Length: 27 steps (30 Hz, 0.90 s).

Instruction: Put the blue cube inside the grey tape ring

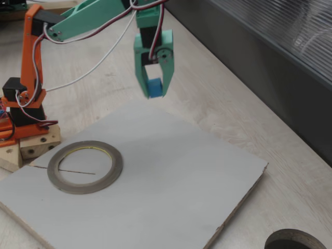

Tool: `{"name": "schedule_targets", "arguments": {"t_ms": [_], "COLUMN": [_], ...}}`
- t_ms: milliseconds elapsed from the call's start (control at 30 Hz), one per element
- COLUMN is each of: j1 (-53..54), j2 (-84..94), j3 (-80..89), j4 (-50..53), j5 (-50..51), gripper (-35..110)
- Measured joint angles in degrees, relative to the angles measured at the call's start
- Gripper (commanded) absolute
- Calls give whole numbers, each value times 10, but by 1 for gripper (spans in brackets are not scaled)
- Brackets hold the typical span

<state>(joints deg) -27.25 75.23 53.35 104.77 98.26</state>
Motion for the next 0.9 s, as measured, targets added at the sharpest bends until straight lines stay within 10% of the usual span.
{"name": "schedule_targets", "arguments": {"t_ms": [367, 900], "j1": [294, 318], "j2": [205, 338], "j3": [374, 696], "j4": [-18, -301], "j5": [1, 1], "gripper": [6, 6]}}
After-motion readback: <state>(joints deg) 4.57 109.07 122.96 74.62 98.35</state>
